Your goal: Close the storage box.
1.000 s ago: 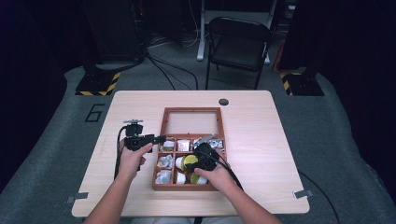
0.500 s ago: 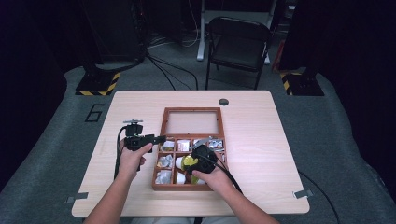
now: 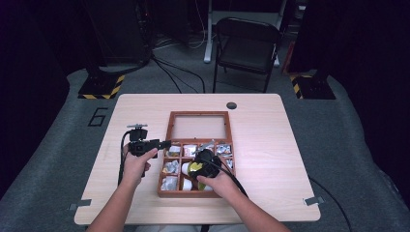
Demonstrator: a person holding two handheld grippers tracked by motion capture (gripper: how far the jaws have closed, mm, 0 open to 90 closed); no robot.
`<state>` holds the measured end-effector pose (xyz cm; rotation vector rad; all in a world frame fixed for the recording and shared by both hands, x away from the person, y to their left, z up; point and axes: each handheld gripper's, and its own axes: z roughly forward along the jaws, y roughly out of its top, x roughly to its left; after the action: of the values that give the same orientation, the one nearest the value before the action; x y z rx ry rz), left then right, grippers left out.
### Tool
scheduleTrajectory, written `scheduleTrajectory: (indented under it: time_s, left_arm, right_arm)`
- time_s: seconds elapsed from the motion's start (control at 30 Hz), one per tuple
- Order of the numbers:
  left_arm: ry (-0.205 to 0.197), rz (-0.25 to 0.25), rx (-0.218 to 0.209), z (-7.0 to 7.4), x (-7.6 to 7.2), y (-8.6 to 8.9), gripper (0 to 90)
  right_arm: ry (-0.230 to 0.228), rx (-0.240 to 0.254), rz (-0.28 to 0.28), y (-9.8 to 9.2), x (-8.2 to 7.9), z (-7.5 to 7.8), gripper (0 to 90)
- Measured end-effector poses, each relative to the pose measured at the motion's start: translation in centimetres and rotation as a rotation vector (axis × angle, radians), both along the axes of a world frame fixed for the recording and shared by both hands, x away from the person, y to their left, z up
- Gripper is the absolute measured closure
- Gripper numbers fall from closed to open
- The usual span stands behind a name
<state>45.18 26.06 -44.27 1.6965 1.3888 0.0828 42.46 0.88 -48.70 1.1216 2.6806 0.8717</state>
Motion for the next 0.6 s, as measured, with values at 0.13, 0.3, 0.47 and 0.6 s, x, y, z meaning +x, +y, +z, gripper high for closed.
scheduleTrajectory:
  time_s: [0.13, 0.3, 0.47, 0.6]
  left_arm:
    - [0.002, -0.002, 0.001, -0.1, 0.0, 0.1, 32.4]
    - [-0.002, 0.004, -0.001, -0.1, 0.1, 0.1, 32.5]
    - [0.004, 0.004, -0.005, -0.1, 0.0, 0.1, 32.6]
    - [-0.008, 0.002, 0.001, 0.0, 0.1, 0.2, 32.5]
  right_arm:
    - [0.002, 0.0, 0.001, 0.0, 0.0, 0.0, 36.8]
    - [0.003, 0.006, 0.008, -0.1, 0.0, 0.1, 37.2]
    - [-0.01, 0.059, 0.017, -0.8, 0.2, 0.9, 37.3]
    - [-0.001, 0.067, 0.026, -1.1, 0.2, 1.5, 37.3]
